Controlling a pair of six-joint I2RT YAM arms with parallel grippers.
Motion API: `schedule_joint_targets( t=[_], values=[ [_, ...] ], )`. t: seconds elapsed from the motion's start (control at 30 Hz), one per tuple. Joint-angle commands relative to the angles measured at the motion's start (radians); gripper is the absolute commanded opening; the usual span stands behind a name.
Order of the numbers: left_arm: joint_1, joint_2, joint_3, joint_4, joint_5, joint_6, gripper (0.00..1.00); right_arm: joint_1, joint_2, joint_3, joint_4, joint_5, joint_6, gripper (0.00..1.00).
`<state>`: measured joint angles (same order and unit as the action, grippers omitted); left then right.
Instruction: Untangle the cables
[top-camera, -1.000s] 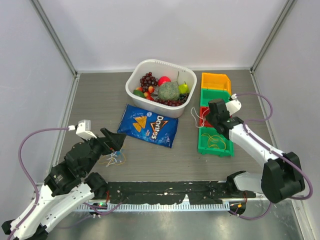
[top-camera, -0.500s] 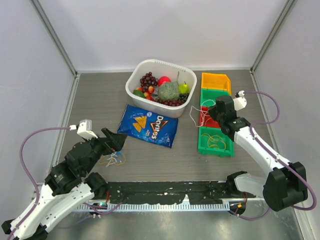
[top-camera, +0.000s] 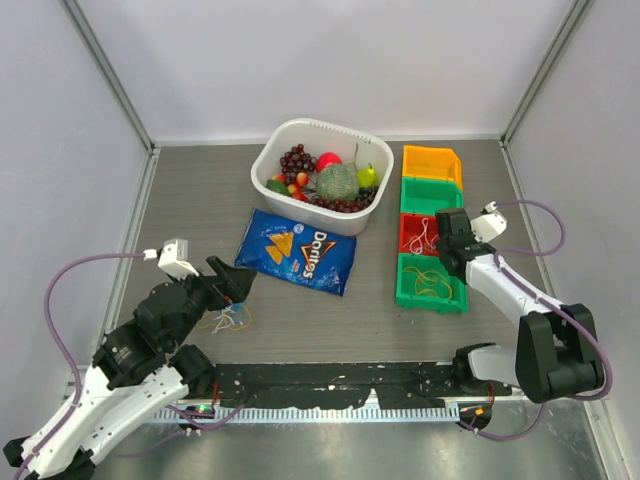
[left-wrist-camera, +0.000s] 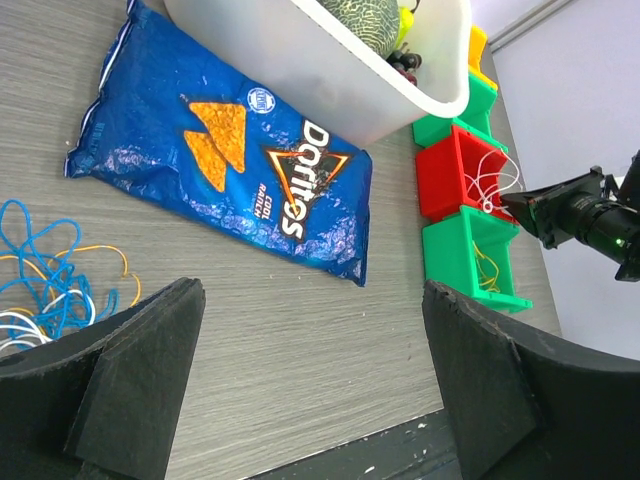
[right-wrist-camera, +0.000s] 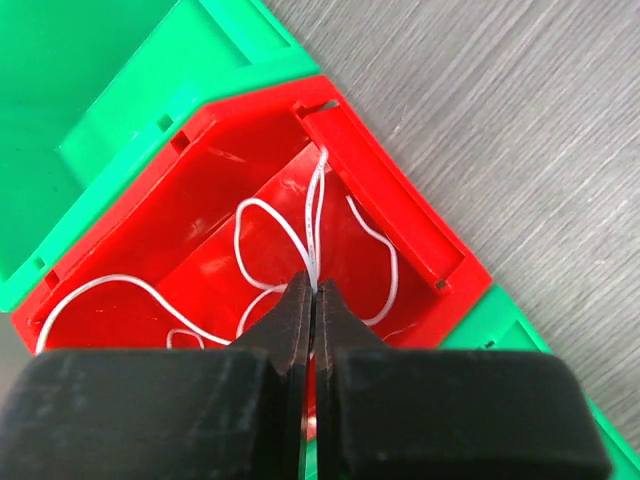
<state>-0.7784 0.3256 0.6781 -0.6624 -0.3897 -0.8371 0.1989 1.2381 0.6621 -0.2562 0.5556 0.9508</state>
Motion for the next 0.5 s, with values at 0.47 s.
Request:
schedule_joint_targets(
  t=[0.47],
  values=[
    [0.002, 0.328, 0.075, -0.056, -0.011, -0.094, 0.96, 0.023, 0.288, 0.263, -0.158, -0.020, -0.371, 0.07]
  ],
)
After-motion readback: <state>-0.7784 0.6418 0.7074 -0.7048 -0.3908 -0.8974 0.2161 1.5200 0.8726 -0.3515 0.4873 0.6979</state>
